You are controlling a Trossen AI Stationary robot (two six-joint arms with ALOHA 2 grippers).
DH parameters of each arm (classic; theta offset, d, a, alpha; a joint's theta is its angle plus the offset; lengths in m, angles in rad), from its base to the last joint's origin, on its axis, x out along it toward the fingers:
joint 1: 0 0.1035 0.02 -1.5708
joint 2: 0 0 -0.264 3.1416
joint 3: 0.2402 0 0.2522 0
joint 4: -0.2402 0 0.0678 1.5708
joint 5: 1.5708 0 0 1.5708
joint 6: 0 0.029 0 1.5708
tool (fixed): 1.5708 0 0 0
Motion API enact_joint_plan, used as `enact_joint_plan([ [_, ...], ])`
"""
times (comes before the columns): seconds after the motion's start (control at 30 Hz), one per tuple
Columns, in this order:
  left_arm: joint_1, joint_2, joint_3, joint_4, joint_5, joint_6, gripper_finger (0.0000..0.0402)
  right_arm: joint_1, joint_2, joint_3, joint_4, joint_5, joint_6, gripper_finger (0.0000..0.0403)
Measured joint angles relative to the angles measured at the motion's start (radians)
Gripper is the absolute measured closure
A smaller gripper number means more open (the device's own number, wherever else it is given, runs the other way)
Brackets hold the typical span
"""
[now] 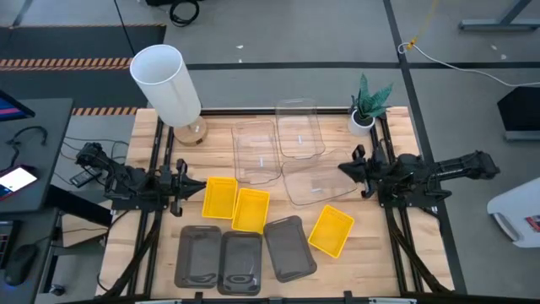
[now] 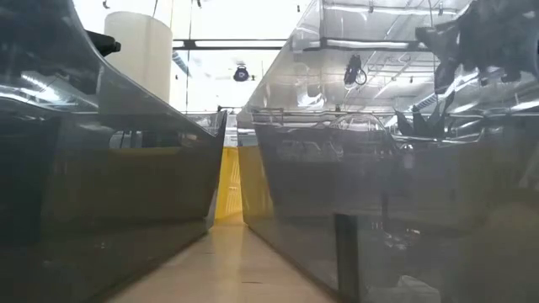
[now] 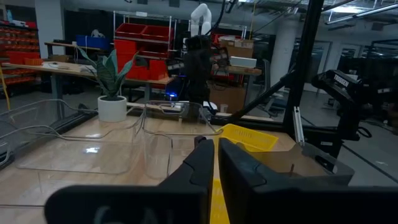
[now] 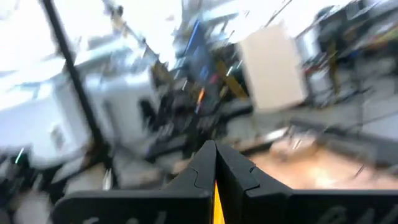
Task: Stack baskets by color
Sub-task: Stack the bottom transparent bin on top of the top transparent bin
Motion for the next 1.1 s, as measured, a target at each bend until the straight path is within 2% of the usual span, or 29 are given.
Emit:
enact_joint_plan([
  [0.2, 0.0, 0.0, 0.0, 0.0, 0.0, 0.0, 0.0372, 0.0, 0.0, 0.0, 0.111, -0.008, -0.132, 0.0389],
  [0.53, 0.0, 0.0, 0.0, 0.0, 0.0, 0.0, 0.0367, -0.001, 0.002, 0.0, 0.123, 0.008, -0.098, 0.0389],
  [0.7, 0.0, 0.0, 0.0, 0.0, 0.0, 0.0, 0.0373, -0.001, 0.041, 0.001, 0.108, 0.073, 0.09, 0.0389],
  [0.87, 0.0, 0.0, 0.0, 0.0, 0.0, 0.0, 0.037, -0.001, 0.141, 0.09, -0.068, 0.091, 0.199, 0.0392],
  [1.1, 0.0, 0.0, 0.0, 0.0, 0.0, 0.0, 0.0368, -0.001, 0.319, 0.251, -0.267, 0.135, 0.218, 0.0388],
])
